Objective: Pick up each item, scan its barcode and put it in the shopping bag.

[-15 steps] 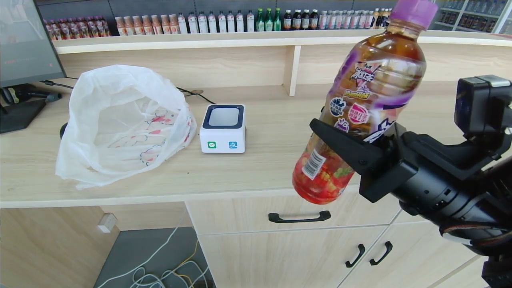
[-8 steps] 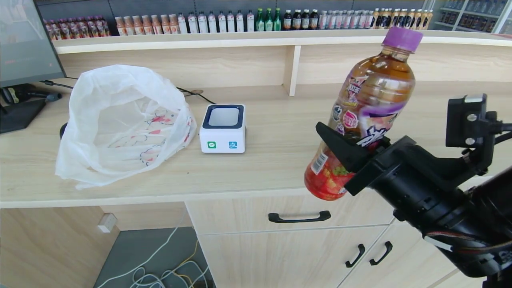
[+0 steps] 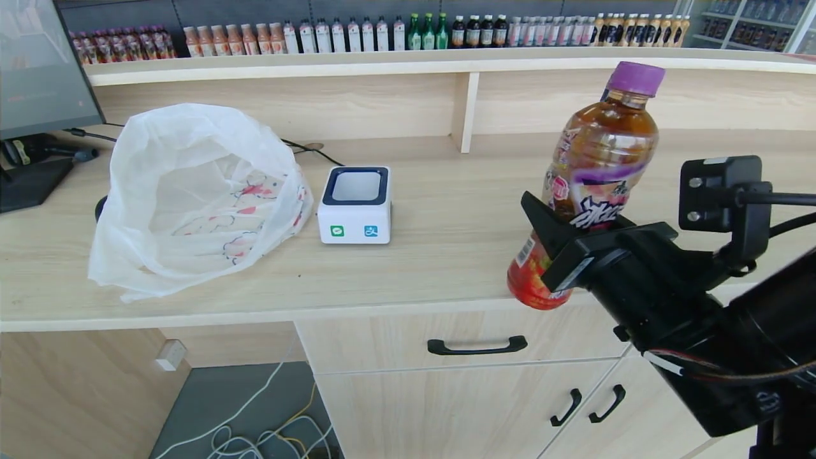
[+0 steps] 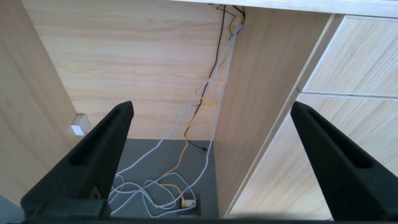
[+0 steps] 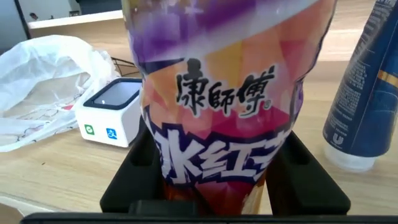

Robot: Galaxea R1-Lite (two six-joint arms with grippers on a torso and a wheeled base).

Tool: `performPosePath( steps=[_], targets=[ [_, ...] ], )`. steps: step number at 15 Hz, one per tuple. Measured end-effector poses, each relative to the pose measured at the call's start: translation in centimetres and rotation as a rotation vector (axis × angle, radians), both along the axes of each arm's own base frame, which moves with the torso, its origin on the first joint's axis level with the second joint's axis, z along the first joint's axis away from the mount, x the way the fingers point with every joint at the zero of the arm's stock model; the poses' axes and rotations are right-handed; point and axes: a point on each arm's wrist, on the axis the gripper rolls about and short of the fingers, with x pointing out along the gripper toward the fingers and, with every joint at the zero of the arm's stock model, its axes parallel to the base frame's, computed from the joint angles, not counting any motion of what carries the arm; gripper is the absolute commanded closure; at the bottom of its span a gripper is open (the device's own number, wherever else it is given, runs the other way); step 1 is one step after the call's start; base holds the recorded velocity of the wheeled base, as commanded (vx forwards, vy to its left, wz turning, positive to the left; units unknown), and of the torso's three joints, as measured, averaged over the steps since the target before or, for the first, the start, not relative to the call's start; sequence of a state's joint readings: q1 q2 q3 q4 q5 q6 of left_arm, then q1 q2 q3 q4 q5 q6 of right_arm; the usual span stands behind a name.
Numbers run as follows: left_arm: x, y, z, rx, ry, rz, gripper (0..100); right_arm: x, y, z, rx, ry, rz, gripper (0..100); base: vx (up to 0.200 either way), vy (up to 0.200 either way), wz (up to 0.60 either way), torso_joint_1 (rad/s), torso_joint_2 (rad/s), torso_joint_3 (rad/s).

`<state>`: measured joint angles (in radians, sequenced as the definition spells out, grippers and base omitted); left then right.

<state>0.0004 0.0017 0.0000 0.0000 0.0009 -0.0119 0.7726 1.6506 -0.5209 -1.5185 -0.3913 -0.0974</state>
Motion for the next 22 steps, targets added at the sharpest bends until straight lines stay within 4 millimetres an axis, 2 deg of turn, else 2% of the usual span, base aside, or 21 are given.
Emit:
performPosePath(
  steps=[4,7,13,21,22],
  targets=[
    [0.0,0.0,0.0,-0.001,0.000,0.001,0,1.3,1.2,1.5,-0.038,-0.080,-0.050,100,0.000,0.000,0.00,0.000,0.00,0.000],
    [0.0,0.0,0.0,-0.002,0.000,0.001,0,2.1,2.0,1.3,-0.046,-0.077,-0.088,100,0.000,0.000,0.00,0.000,0.00,0.000],
    [0.0,0.0,0.0,-0.001,0.001,0.001,0,2.6,2.7,1.0,-0.028,-0.084,-0.093,100,0.000,0.200,0.00,0.008,0.00,0.002],
    [0.0,0.0,0.0,-0.005,0.001,0.001,0,2.8,3.0,1.6,-0.005,-0.106,-0.094,100,0.000,0.200,0.00,0.001,0.00,0.004],
    [0.0,0.0,0.0,-0.005,0.001,0.001,0,2.8,2.9,1.5,-0.007,-0.097,-0.110,100,0.000,0.000,0.00,0.000,0.00,0.000]
  ],
)
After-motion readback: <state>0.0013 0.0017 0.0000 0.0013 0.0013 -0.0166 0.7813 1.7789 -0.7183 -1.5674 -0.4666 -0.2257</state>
